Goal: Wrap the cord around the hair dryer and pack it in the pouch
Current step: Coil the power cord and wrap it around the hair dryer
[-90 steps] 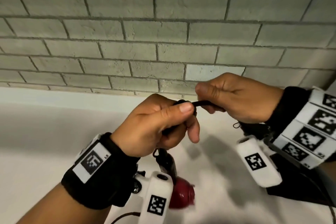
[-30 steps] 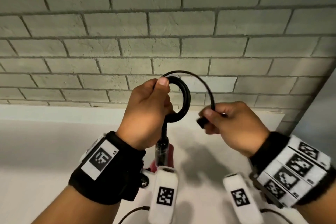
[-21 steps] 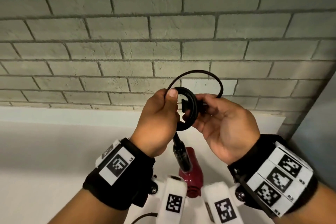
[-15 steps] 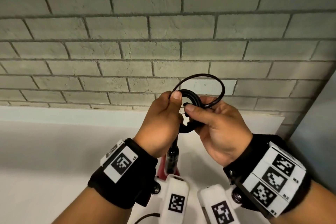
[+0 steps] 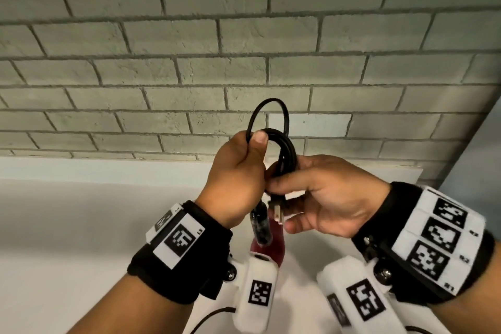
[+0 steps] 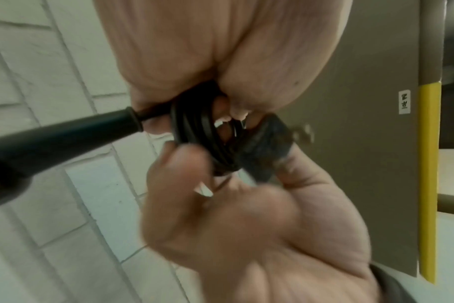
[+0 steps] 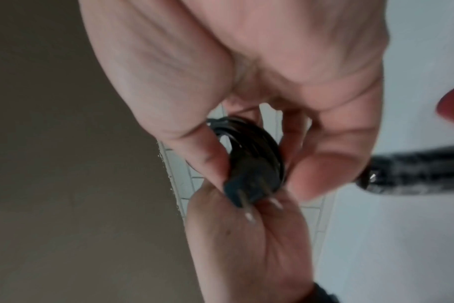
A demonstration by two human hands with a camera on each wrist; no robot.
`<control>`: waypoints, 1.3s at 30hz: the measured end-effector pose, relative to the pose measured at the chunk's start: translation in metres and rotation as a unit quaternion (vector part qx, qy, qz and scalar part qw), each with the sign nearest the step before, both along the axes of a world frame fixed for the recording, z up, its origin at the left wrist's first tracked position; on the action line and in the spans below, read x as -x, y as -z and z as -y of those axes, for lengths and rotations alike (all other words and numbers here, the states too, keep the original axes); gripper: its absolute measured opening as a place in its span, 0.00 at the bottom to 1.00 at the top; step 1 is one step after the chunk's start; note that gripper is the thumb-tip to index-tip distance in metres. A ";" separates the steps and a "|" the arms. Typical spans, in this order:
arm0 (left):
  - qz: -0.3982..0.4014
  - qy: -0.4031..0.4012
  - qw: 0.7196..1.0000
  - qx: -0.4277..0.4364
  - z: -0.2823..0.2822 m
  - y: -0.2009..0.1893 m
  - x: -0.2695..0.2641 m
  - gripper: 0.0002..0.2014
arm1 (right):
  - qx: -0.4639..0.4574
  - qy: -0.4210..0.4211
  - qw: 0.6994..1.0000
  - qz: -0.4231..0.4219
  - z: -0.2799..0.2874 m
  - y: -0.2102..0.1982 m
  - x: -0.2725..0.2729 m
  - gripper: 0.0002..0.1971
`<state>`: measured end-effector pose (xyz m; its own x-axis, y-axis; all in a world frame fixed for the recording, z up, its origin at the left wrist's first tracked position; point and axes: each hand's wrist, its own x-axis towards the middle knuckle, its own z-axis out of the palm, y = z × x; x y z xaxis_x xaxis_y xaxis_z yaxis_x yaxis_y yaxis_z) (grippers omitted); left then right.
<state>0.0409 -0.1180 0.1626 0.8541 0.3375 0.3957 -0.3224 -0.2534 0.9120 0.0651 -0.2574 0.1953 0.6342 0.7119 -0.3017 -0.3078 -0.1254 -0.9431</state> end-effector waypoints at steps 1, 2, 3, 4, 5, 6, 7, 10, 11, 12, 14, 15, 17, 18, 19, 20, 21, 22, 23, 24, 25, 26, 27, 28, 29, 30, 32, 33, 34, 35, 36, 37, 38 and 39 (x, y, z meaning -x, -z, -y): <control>-0.002 -0.013 1.000 -0.022 -0.001 0.002 -0.002 0.15 | 0.025 -0.008 0.999 0.024 0.003 -0.001 -0.001 0.06; -0.003 -0.022 0.999 -0.044 -0.001 0.004 -0.004 0.15 | 0.051 -0.009 0.997 0.058 0.007 -0.001 -0.002 0.08; -0.005 -0.031 0.998 -0.060 -0.003 0.004 -0.004 0.15 | 0.078 -0.010 0.992 0.098 0.011 0.000 -0.002 0.11; -0.007 -0.041 0.997 -0.061 -0.005 0.004 -0.005 0.15 | 0.103 -0.020 0.984 0.142 0.017 0.001 -0.002 0.13; -0.008 -0.056 0.997 -0.050 -0.010 0.003 -0.005 0.15 | 0.122 -0.039 0.974 0.188 0.024 0.001 0.000 0.12; -0.010 -0.073 0.997 -0.035 -0.015 0.003 -0.006 0.15 | 0.139 -0.061 0.961 0.230 0.033 0.001 0.001 0.07; -0.012 -0.083 0.996 -0.013 -0.021 0.003 -0.006 0.16 | 0.153 -0.073 0.949 0.264 0.043 -0.001 0.003 0.04; -0.032 -0.060 0.997 0.048 -0.028 0.004 -0.004 0.16 | 0.180 -0.064 0.914 0.359 0.074 -0.009 0.004 0.08; -0.036 -0.046 0.996 0.065 -0.027 0.003 -0.002 0.16 | 0.194 -0.056 0.900 0.387 0.081 -0.011 0.003 0.09; -0.035 -0.027 0.995 0.089 -0.025 0.002 0.000 0.16 | 0.218 -0.043 0.880 0.421 0.086 -0.010 -0.001 0.10; -0.021 0.019 0.990 0.136 -0.019 -0.002 0.002 0.15 | 0.284 0.027 0.803 0.523 0.088 0.000 -0.015 0.10; -0.015 0.045 0.988 0.150 -0.014 -0.005 0.003 0.15 | 0.304 0.067 0.756 0.576 0.084 0.007 -0.023 0.11; -0.012 0.091 0.982 0.167 -0.003 -0.012 0.003 0.15 | 0.305 0.125 0.712 0.621 0.071 0.023 -0.038 0.13; -0.017 0.109 0.977 0.180 0.002 -0.013 0.003 0.16 | 0.295 0.145 0.723 0.608 0.063 0.031 -0.042 0.13; -0.022 0.119 0.974 0.192 0.006 -0.014 0.002 0.16 | 0.283 0.165 0.745 0.582 0.053 0.040 -0.045 0.13; -0.024 0.124 0.971 0.201 0.008 -0.013 0.001 0.16 | 0.258 0.183 0.774 0.548 0.042 0.046 -0.045 0.14; -0.028 0.127 0.969 0.210 0.010 -0.014 0.000 0.16 | 0.220 0.197 0.810 0.506 0.033 0.052 -0.044 0.15; -0.032 0.124 0.969 0.214 0.011 -0.013 0.000 0.16 | 0.160 0.207 0.848 0.461 0.024 0.056 -0.043 0.14; -0.037 0.119 0.969 0.213 0.012 -0.013 0.000 0.16 | 0.079 0.212 0.883 0.410 0.017 0.059 -0.039 0.10; -0.042 0.113 0.970 0.210 0.012 -0.013 0.000 0.16 | -0.009 0.206 0.910 0.360 0.012 0.058 -0.034 0.07; -0.047 0.104 0.972 0.207 0.013 -0.013 0.000 0.16 | -0.096 0.197 0.925 0.312 0.010 0.056 -0.029 0.11; -0.047 0.098 0.973 0.204 0.013 -0.012 -0.002 0.16 | -0.169 0.186 0.932 0.262 0.010 0.055 -0.024 0.16; -0.044 0.092 0.975 0.198 0.013 -0.011 -0.004 0.17 | -0.214 0.180 0.932 0.230 0.009 0.051 -0.020 0.20; -0.043 0.086 0.978 0.184 0.013 -0.010 -0.006 0.16 | -0.236 0.189 0.930 0.212 0.006 0.047 -0.015 0.24; -0.043 0.080 0.982 0.168 0.013 -0.008 -0.007 0.16 | -0.239 0.208 0.927 0.199 0.004 0.046 -0.012 0.25; -0.046 0.075 0.984 0.156 0.014 -0.006 -0.008 0.16 | -0.233 0.235 0.925 0.187 0.002 0.046 -0.011 0.24; -0.053 0.075 0.984 0.156 0.016 -0.002 -0.008 0.16 | -0.220 0.267 0.924 0.164 -0.002 0.047 -0.013 0.21; -0.053 0.082 0.981 0.165 0.018 -0.002 -0.008 0.16 | -0.223 0.271 0.925 0.145 -0.004 0.048 -0.014 0.20; -0.053 0.092 0.978 0.179 0.018 -0.003 -0.007 0.17 | -0.239 0.263 0.928 0.116 -0.005 0.048 -0.015 0.20; -0.053 0.109 0.972 0.200 0.018 -0.005 -0.005 0.17 | -0.262 0.241 0.931 0.086 -0.005 0.047 -0.016 0.22; -0.058 0.125 0.966 0.219 0.018 -0.006 -0.003 0.18 | -0.283 0.214 0.933 0.054 -0.005 0.046 -0.017 0.26; -0.058 0.140 0.960 0.236 0.016 -0.006 -0.002 0.18 | -0.295 0.188 0.936 0.028 -0.004 0.044 -0.018 0.32; -0.058 0.145 0.957 0.244 0.014 -0.006 -0.003 0.19 | -0.291 0.168 0.942 0.009 -0.004 0.041 -0.017 0.33; -0.057 0.139 0.959 0.241 0.014 -0.006 -0.002 0.20 | -0.278 0.156 0.948 -0.002 -0.005 0.039 -0.016 0.28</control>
